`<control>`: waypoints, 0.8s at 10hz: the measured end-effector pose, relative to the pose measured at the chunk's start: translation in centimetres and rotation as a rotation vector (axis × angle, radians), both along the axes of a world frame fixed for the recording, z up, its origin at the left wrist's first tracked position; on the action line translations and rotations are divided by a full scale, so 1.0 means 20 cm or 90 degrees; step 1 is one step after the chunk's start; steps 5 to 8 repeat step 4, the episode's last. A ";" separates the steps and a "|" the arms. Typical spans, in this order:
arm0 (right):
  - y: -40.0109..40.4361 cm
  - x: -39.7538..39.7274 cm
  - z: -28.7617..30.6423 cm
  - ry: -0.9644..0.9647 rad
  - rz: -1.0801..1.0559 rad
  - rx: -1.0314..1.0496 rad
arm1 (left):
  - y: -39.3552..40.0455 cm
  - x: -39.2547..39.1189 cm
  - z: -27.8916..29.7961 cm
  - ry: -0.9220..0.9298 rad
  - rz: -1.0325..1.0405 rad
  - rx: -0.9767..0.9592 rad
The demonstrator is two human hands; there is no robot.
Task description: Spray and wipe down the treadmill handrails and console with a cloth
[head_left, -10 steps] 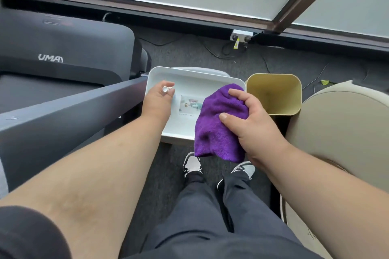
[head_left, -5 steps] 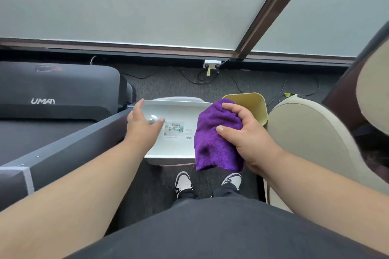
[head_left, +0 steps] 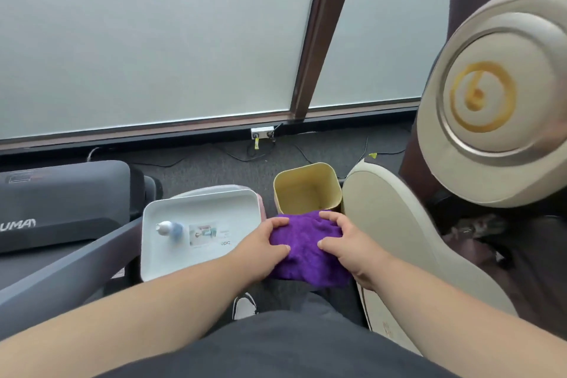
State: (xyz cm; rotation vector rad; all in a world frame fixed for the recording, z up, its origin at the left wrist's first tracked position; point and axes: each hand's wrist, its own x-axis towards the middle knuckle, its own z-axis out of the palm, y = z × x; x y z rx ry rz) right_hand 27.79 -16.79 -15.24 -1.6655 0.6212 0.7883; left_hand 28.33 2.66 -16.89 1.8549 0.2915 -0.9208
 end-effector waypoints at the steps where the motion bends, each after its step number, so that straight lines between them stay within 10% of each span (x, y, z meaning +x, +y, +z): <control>1: -0.17 0.11 -0.11 -0.006 0.117 -0.087 | -0.20 0.09 -0.10 -0.009 -0.069 0.032; 8: -0.49 0.61 -0.41 -0.069 0.351 -0.269 | -0.53 0.45 -0.30 -0.017 -0.037 0.144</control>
